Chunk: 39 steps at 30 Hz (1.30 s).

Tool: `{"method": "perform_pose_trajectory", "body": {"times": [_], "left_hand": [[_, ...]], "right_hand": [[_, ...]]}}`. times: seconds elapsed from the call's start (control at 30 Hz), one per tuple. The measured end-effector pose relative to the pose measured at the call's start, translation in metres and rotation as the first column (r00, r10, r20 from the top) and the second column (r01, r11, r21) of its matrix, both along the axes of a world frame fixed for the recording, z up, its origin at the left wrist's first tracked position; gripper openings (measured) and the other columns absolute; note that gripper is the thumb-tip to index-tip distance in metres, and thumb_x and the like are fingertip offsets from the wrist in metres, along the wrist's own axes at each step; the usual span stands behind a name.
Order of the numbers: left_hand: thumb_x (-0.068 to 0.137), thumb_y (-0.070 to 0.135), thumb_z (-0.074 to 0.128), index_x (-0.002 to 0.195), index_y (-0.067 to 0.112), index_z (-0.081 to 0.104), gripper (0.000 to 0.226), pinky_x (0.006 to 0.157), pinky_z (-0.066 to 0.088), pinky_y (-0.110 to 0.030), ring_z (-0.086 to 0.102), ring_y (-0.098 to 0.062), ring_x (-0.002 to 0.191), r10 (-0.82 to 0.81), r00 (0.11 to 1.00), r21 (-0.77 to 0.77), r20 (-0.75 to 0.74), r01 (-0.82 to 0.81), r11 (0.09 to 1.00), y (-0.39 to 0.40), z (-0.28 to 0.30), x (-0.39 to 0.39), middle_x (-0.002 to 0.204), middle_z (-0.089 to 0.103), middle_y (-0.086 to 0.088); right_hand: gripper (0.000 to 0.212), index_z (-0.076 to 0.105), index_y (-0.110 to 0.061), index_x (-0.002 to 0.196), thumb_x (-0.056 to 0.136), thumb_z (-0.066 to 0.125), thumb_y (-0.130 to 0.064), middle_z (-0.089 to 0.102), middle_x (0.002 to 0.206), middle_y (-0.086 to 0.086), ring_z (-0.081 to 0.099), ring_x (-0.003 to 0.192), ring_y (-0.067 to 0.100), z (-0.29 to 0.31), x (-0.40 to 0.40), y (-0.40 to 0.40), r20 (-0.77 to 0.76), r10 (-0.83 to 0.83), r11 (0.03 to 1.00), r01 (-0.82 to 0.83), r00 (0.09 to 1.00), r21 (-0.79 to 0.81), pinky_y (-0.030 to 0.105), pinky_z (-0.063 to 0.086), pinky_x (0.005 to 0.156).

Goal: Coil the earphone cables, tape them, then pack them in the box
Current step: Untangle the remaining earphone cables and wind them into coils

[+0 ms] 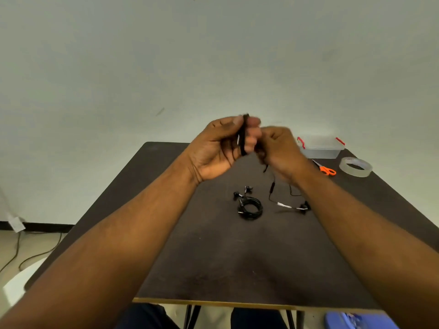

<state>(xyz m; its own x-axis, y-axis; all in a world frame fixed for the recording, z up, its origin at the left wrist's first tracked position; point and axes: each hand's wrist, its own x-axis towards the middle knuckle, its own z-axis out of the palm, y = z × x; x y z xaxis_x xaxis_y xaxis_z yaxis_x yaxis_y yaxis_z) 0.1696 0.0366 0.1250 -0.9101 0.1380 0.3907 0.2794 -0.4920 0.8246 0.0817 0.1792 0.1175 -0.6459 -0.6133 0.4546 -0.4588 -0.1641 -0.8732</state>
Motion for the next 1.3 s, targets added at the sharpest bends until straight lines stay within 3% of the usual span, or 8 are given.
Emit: {"method": "perform_pose_trajectory", "body": {"times": [0.2,0.27,0.33,0.43,0.67,1.0,1.13,1.3], "left_hand": [[0.097,0.012,0.052,0.103,0.001,0.064,0.018,0.077,0.058,-0.029,0.072,-0.022,0.090,0.419,0.900,0.457,0.119,-0.424,0.782,-0.005,0.006,-0.013,0.094,0.074,-0.013],[0.096,0.009,0.055,0.100,0.002,0.068,0.015,0.079,0.058,-0.029,0.072,-0.022,0.092,0.571,0.816,0.283,0.092,-0.571,0.770,-0.003,0.002,-0.014,0.096,0.074,-0.012],[0.094,0.007,0.059,0.096,0.001,0.072,0.015,0.085,0.057,-0.031,0.071,-0.019,0.098,0.732,0.650,-0.125,-0.203,-0.759,0.639,-0.001,-0.006,-0.012,0.101,0.073,-0.011],[0.096,0.006,0.056,0.091,-0.006,0.072,0.020,0.091,0.055,-0.038,0.068,-0.018,0.103,0.521,0.687,-0.489,-0.507,-0.727,0.482,-0.001,-0.018,-0.007,0.098,0.073,-0.016],[0.099,0.016,0.050,0.106,-0.001,0.068,0.026,0.069,0.055,-0.028,0.069,-0.018,0.075,0.308,0.937,-0.588,-0.163,-0.343,0.733,-0.004,-0.019,0.008,0.097,0.073,-0.016],[0.083,0.027,0.065,0.099,0.008,0.074,0.027,0.057,0.053,-0.021,0.066,-0.010,0.064,0.122,0.987,-0.059,-0.101,-0.128,0.990,0.001,-0.001,0.012,0.092,0.074,-0.010],[0.089,0.015,0.062,0.098,0.004,0.070,0.015,0.073,0.056,-0.025,0.072,-0.017,0.084,0.487,0.872,0.324,-0.041,-0.450,0.832,-0.011,0.014,0.003,0.093,0.074,-0.009],[0.089,0.009,0.067,0.094,0.002,0.072,0.010,0.079,0.057,-0.032,0.072,-0.022,0.083,0.786,0.590,-0.078,-0.187,-0.806,0.586,-0.021,0.003,0.003,0.090,0.074,-0.005]], "right_hand": [[0.025,0.067,-0.020,0.090,0.098,0.050,-0.037,0.049,0.051,-0.003,0.034,0.036,0.010,-0.016,0.025,0.002,0.096,0.171,0.948,-0.190,0.981,0.254,0.019,0.031,0.036],[0.021,0.067,-0.018,0.093,0.097,0.052,-0.033,0.047,0.050,-0.003,0.033,0.037,0.009,-0.012,0.028,0.004,0.076,0.137,0.938,-0.154,0.988,0.311,0.019,0.029,0.036],[0.014,0.067,-0.012,0.092,0.094,0.061,-0.024,0.044,0.051,-0.003,0.034,0.042,0.008,-0.001,0.027,0.007,-0.021,0.127,0.930,-0.112,0.992,0.351,0.020,0.030,0.039],[0.009,0.071,-0.007,0.083,0.085,0.070,-0.016,0.049,0.047,-0.010,0.038,0.042,0.002,0.024,0.017,0.016,-0.291,0.081,0.912,0.046,0.953,0.407,0.017,0.033,0.046],[0.018,0.072,-0.011,0.072,0.070,0.084,-0.025,0.053,0.047,-0.007,0.041,0.042,0.008,0.073,-0.002,0.026,-0.327,0.129,0.935,-0.006,0.936,0.354,0.018,0.033,0.041],[0.038,0.063,-0.021,0.055,0.090,0.056,-0.033,0.046,0.046,0.002,0.036,0.043,0.020,-0.003,0.008,-0.017,0.161,0.142,0.990,-0.140,0.977,-0.023,0.022,0.026,0.044],[0.036,0.069,-0.017,0.078,0.096,0.050,-0.042,0.037,0.048,-0.002,0.030,0.037,0.010,-0.039,0.035,-0.022,0.320,0.204,0.979,-0.192,0.925,-0.070,0.021,0.029,0.040],[0.013,0.072,-0.017,0.094,0.091,0.064,-0.027,0.045,0.051,-0.004,0.044,0.045,0.009,-0.033,0.042,-0.008,0.179,0.175,0.975,-0.196,0.968,0.105,0.025,0.044,0.046]]}}
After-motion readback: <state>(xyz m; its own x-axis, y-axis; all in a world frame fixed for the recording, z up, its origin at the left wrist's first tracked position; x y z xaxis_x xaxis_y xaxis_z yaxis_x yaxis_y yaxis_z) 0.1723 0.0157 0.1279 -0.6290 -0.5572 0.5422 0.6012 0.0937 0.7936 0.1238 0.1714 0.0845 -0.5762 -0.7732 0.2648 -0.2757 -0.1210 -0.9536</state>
